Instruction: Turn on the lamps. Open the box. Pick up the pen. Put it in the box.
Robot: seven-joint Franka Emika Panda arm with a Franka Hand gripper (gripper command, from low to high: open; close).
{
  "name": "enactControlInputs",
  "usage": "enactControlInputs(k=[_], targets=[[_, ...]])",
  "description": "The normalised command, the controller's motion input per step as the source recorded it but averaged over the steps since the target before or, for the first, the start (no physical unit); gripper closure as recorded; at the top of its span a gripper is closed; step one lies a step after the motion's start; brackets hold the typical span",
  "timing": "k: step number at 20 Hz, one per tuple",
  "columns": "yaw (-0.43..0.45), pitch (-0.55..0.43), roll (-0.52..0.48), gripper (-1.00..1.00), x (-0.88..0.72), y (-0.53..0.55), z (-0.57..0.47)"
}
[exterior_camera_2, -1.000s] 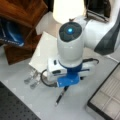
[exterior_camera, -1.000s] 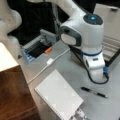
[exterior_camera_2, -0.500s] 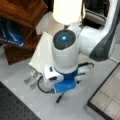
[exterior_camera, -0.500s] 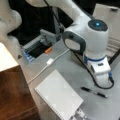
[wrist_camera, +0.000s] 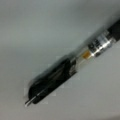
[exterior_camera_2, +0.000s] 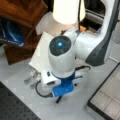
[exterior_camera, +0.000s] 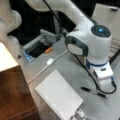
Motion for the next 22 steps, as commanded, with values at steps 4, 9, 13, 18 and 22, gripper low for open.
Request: enactControlInputs(k=[4,9,13,18,22], targets=[[0.159,0.187,-0.089,-1.00,0.36,-0.12,0.02],[0.109,0.180,-0.069,-1.00,0.36,-0.08,0.01],[0.085,0.154,-0.047,-1.00,0.36,-0.04,-0.02],[0.082,0.126,-0.063,-1.00,0.35,-0.03,-0.04],[0.074,0.090,-0.070,-1.00,0.28,-0.04,-0.05]])
